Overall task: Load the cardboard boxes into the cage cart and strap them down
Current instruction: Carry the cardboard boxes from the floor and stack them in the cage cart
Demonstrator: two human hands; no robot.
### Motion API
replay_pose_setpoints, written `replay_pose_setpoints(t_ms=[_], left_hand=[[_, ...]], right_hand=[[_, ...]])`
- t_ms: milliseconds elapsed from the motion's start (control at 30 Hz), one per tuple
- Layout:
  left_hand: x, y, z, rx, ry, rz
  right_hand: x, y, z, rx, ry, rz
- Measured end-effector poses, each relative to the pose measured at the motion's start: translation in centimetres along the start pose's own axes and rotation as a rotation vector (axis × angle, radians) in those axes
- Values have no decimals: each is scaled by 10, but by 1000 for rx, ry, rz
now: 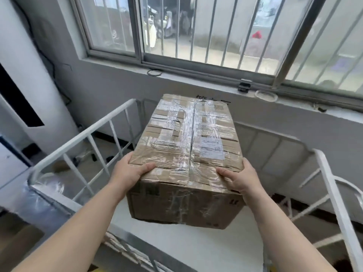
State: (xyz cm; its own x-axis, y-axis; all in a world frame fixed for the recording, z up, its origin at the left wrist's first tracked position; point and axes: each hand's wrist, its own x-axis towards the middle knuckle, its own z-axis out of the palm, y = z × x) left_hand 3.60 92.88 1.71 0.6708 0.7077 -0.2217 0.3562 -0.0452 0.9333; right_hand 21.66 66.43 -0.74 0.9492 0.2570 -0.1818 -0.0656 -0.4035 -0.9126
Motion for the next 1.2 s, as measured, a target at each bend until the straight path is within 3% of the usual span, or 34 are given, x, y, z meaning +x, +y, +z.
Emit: replay_pose_setpoints(t_ms=[200, 600, 1200], left_hand=[[63, -28, -45, 3, 9, -79], [229, -107, -138, 188, -140, -222], [396, -282, -111, 267, -200, -408]], right_hand=[[34, -5, 87, -55, -59, 60], [77, 13, 264, -58, -21, 314], [190, 149, 416, -142, -61, 495]])
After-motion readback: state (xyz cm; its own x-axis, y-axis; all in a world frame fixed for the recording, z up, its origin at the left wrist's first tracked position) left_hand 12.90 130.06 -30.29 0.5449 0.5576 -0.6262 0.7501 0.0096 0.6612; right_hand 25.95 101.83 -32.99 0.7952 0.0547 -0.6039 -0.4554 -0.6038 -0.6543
